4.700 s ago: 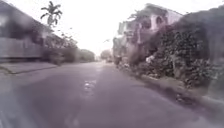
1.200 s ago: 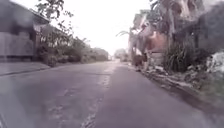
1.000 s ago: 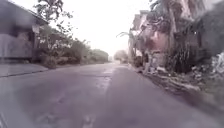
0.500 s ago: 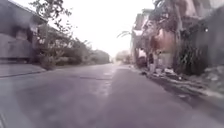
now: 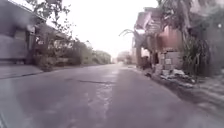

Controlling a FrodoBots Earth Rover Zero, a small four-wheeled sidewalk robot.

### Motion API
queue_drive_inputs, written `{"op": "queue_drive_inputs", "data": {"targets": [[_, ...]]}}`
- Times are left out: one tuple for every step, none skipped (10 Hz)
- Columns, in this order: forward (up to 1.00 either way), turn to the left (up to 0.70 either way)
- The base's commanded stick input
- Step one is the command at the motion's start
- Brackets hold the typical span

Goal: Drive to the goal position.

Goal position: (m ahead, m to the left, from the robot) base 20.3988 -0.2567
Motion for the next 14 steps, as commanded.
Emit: {"op": "queue_drive_inputs", "data": {"targets": [[1.0,0.0],[1.0,0.0],[1.0,0.0],[1.0,0.0],[1.0,0.0],[1.0,0.0],[1.0,0.0],[1.0,0.0],[1.0,0.0],[1.0,0.0],[1.0,0.0],[1.0,0.0],[1.0,0.0],[1.0,0.0]]}}
